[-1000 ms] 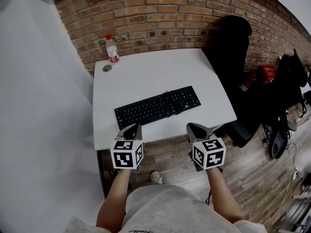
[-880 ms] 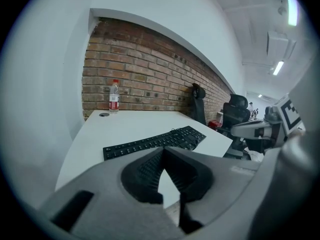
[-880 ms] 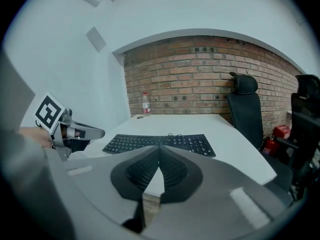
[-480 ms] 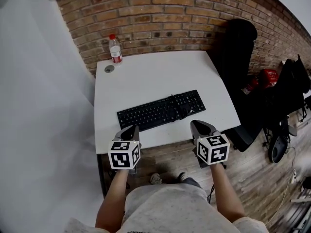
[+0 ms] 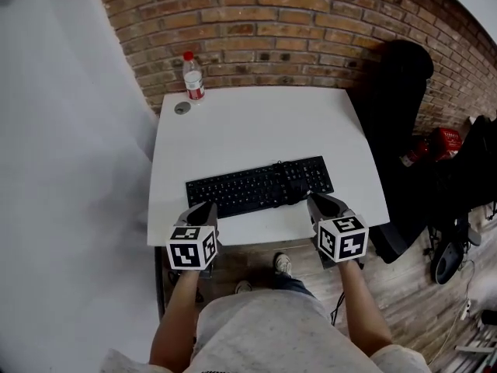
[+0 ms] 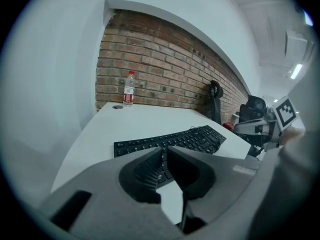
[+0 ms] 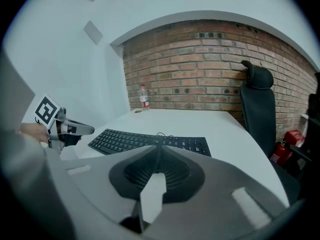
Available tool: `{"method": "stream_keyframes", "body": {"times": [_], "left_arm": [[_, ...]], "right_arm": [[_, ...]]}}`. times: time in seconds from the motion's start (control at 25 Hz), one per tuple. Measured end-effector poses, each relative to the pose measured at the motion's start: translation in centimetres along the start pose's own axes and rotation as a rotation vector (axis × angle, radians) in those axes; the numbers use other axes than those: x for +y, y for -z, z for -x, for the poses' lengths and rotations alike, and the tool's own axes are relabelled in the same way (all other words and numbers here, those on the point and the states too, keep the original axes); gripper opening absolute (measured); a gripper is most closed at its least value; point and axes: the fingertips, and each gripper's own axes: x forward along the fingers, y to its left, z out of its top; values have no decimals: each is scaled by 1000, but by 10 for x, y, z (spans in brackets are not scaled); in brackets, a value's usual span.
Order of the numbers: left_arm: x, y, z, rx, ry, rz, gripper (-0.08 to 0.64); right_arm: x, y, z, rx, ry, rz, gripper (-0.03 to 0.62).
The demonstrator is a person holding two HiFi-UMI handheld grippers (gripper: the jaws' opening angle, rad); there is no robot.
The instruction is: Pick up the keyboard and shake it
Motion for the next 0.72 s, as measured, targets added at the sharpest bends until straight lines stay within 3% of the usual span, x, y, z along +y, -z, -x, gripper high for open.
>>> {"method": "stream_keyframes", "body": {"times": [0.2,0.72], "left_arm": [[12,1,-12,14,-47,61,73],[52,8,-45,85,-131,193,279]], "right_arm": [[-26,0,-23,33,-42,10,47],[-94,2,-67,112,-102,6,140]]}}
